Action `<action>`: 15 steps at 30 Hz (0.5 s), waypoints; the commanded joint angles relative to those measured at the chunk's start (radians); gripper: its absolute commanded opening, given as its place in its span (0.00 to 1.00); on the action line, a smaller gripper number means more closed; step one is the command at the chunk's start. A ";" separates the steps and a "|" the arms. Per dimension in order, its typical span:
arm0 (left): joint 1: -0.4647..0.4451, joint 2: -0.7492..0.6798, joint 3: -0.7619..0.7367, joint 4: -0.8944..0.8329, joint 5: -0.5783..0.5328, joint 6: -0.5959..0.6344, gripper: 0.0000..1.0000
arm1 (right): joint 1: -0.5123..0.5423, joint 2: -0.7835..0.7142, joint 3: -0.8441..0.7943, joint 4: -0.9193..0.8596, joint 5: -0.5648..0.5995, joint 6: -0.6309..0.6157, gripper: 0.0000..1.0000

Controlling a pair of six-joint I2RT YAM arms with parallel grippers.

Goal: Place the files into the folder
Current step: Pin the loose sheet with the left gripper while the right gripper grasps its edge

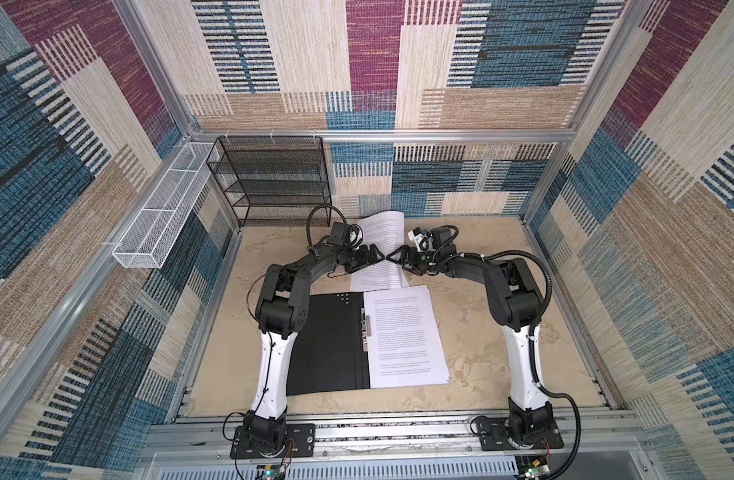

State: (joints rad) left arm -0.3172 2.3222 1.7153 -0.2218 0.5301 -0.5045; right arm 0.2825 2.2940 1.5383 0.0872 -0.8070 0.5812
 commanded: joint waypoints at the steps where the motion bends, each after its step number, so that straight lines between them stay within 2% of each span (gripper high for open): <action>1: -0.002 0.035 -0.030 -0.234 -0.079 -0.027 0.92 | 0.001 0.032 0.031 0.074 -0.068 0.040 0.97; 5: 0.003 0.030 -0.036 -0.233 -0.079 -0.027 0.92 | -0.001 0.071 0.113 0.061 -0.052 0.004 0.96; 8: 0.009 0.026 -0.043 -0.231 -0.080 -0.028 0.92 | -0.011 0.069 0.110 0.088 -0.050 -0.021 0.99; 15: 0.016 0.031 -0.038 -0.234 -0.079 -0.033 0.92 | -0.042 0.065 0.076 0.192 -0.148 -0.036 1.00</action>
State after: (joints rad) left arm -0.3035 2.3173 1.6955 -0.1944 0.5510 -0.5060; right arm 0.2436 2.3634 1.6226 0.2008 -0.8997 0.5636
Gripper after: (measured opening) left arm 0.920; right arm 0.996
